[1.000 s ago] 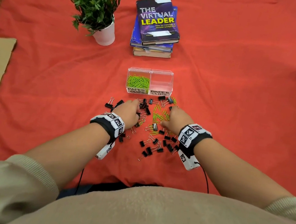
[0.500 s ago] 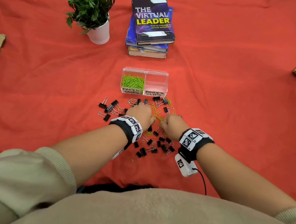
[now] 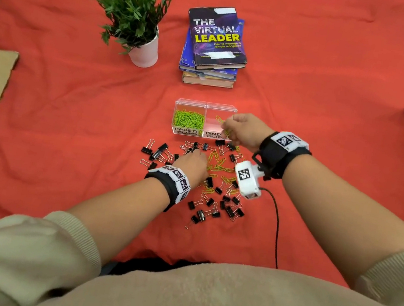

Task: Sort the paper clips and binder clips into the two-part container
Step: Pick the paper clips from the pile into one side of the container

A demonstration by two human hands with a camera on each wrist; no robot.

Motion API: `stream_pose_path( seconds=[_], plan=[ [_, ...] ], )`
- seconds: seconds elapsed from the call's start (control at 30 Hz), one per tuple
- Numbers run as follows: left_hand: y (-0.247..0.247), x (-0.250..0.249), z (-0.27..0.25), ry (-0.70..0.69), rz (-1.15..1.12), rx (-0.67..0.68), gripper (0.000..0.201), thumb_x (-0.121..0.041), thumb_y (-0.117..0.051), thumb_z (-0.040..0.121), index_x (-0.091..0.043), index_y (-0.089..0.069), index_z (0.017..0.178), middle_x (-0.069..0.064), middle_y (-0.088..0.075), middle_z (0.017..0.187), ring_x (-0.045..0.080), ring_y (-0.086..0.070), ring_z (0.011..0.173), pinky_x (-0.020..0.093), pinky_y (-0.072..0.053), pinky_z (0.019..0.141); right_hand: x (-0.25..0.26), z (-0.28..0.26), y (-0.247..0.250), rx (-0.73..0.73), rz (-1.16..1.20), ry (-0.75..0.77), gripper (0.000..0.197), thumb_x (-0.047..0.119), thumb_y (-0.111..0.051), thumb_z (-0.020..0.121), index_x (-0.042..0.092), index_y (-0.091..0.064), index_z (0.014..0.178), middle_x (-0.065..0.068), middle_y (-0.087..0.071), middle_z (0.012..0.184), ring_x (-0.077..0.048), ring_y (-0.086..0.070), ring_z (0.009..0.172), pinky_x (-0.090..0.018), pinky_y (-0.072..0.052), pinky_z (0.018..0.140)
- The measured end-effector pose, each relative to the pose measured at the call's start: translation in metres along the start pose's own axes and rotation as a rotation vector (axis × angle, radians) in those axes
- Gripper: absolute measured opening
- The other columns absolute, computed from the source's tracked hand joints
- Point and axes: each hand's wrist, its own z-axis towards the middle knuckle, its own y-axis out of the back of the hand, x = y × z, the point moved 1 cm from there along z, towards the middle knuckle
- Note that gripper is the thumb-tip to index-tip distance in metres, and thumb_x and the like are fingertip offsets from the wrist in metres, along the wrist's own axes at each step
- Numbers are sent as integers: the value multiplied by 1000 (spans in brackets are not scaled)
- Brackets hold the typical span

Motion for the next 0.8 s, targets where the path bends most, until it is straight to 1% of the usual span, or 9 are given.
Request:
stream_pose_path(
  seconds=[0.13, 0.2, 0.3, 0.37, 0.5, 0.6, 0.67, 0.73, 0.8],
  plan=[
    [5, 14, -10, -41, -135, -41, 30, -15, -49, 90, 2, -46, 115, 21, -53, 115, 38, -56, 102, 42, -43, 81, 34, 30, -23, -56, -402, 115, 23, 21, -55, 86, 14, -61, 65, -5, -62, 68, -13, -47, 52, -24, -38, 54],
    [11, 25, -16, -64, -206, -78, 21, -13, -49, 89, 0, -46, 104, 23, -58, 103, 39, -57, 93, 39, -41, 71, 44, 44, -38, -106, -596, 164, 19, 19, -54, 87, 12, -57, 69, -8, -62, 74, -20, -55, 65, -26, -40, 61],
    [25, 41, -23, -67, -245, -107, 15, -13, -48, 89, -2, -44, 99, 19, -57, 88, 37, -57, 84, 34, -35, 63, 50, 59, -61, -133, -812, 210, 14, 14, -54, 88, 4, -63, 91, -18, -67, 99, -31, -62, 94, -35, -48, 77],
    [35, 51, -25, -61, -244, -113, 16, -12, -48, 89, -3, -44, 101, 19, -58, 94, 35, -56, 87, 35, -38, 67, 48, 64, -70, -89, -888, 227, 23, 11, -55, 88, 4, -63, 109, -16, -66, 111, -32, -60, 105, -34, -49, 85],
    [60, 62, -16, -50, -234, -160, 12, -11, -45, 91, -5, -48, 101, 12, -59, 95, 29, -56, 85, 33, -42, 69, 43, 57, -60, -121, -760, 312, 32, 1, -51, 86, 12, -64, 113, -10, -66, 115, -26, -61, 106, -31, -49, 90],
    [79, 63, 0, -41, -234, -208, 11, -11, -44, 91, -5, -49, 99, 12, -59, 94, 28, -56, 83, 34, -44, 68, 31, 38, -29, -291, -499, 327, 23, 6, -52, 85, 11, -68, 102, -7, -70, 103, -19, -63, 92, -29, -50, 87],
    [89, 60, 15, -33, -219, -220, 13, -9, -44, 91, -2, -50, 101, 15, -59, 97, 30, -56, 85, 36, -45, 71, 12, 23, -4, -433, -366, 269, 16, 9, -53, 87, 9, -67, 94, -7, -69, 94, -16, -58, 81, -28, -49, 78],
    [96, 57, 31, -9, -185, -222, 17, -7, -44, 91, 0, -51, 104, 19, -58, 103, 33, -56, 91, 37, -43, 74, -14, 11, 16, -535, -354, 166, 14, 12, -53, 89, 7, -65, 93, -7, -66, 91, -16, -54, 80, -28, -45, 75],
    [98, 56, 45, 20, -149, -222, 20, -7, -44, 91, -1, -52, 108, 19, -57, 111, 34, -55, 99, 38, -43, 79, -42, 4, 23, -506, -420, 55, 15, 12, -51, 90, 6, -63, 96, -9, -67, 97, -20, -57, 85, -25, -42, 76]
  ],
)
